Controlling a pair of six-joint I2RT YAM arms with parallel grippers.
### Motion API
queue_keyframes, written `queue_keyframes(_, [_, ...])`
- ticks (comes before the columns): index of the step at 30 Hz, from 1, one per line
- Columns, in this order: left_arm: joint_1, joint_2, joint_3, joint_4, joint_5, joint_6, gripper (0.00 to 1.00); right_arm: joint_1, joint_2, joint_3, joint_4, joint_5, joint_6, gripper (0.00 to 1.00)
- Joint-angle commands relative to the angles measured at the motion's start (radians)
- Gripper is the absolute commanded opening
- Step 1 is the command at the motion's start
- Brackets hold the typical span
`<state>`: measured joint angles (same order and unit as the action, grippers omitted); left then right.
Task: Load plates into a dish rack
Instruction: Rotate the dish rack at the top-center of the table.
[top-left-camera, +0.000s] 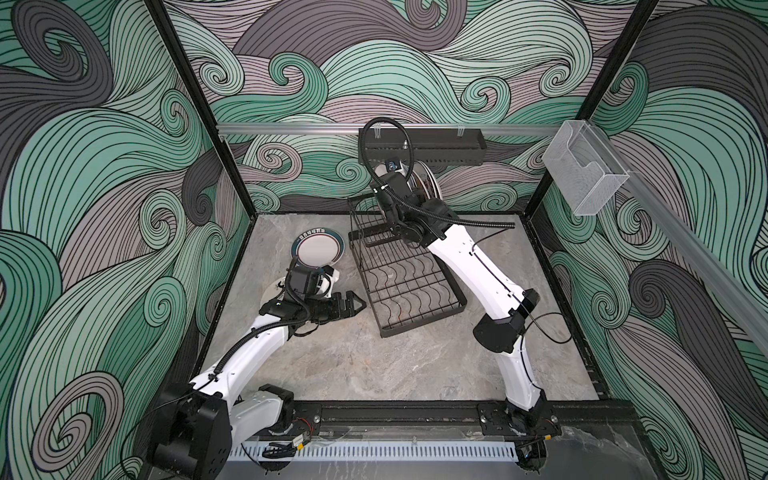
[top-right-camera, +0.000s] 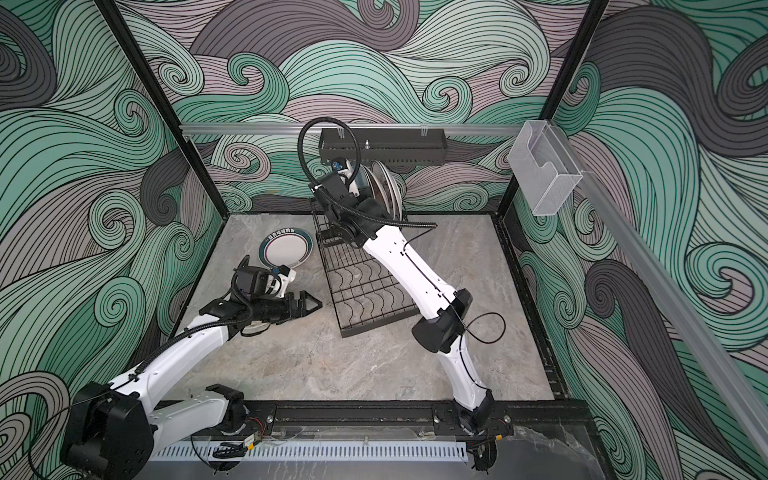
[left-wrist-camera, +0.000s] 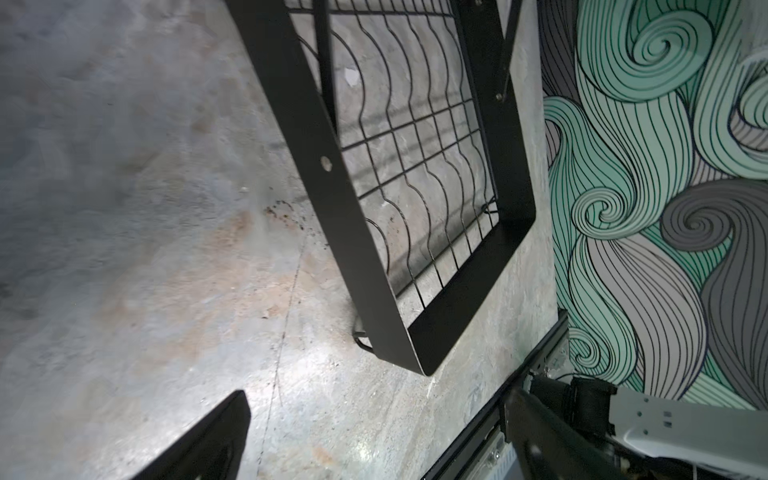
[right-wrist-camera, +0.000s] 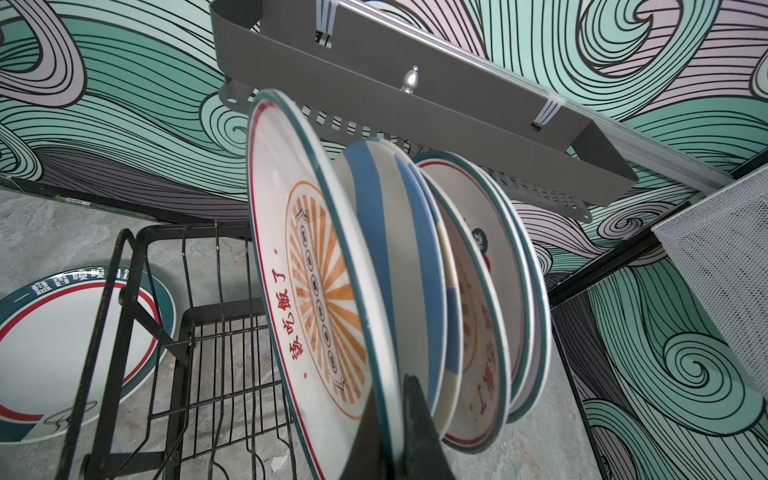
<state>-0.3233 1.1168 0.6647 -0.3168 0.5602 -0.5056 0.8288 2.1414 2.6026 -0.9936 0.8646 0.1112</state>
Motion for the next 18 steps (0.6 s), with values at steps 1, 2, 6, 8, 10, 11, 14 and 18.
queue_keyframes(1, [-0.057,0.02,-0.025,0.149,0.031,0.0,0.99,0.002,-0.058,0.022,0.003,0.086,-0.023,0.0])
queue_keyframes(2, [-0.076,0.031,-0.028,0.171,0.035,0.006,0.99,0.004,-0.057,0.025,0.002,0.089,-0.025,0.0])
queue_keyframes(6, [-0.178,0.101,-0.007,0.224,0.028,0.033,0.99,0.01,-0.052,0.046,0.003,0.098,-0.036,0.0])
queue_keyframes(8, [-0.213,0.139,0.007,0.236,0.02,0.046,0.99,0.012,-0.051,0.046,0.001,0.099,-0.036,0.0])
queue_keyframes(10, [-0.24,0.176,0.02,0.246,0.02,0.063,0.99,0.013,-0.049,0.038,-0.002,0.095,-0.032,0.0])
queue_keyframes(11, [-0.251,0.19,0.026,0.252,0.018,0.074,0.99,0.013,-0.049,0.036,-0.002,0.093,-0.03,0.0])
queue_keyframes(14, [-0.305,0.236,0.055,0.248,0.007,0.106,0.99,0.013,-0.044,0.033,-0.009,0.089,-0.028,0.0])
queue_keyframes(18, [-0.359,0.282,0.095,0.245,-0.009,0.136,0.99,0.013,-0.047,0.033,-0.01,0.075,-0.024,0.0])
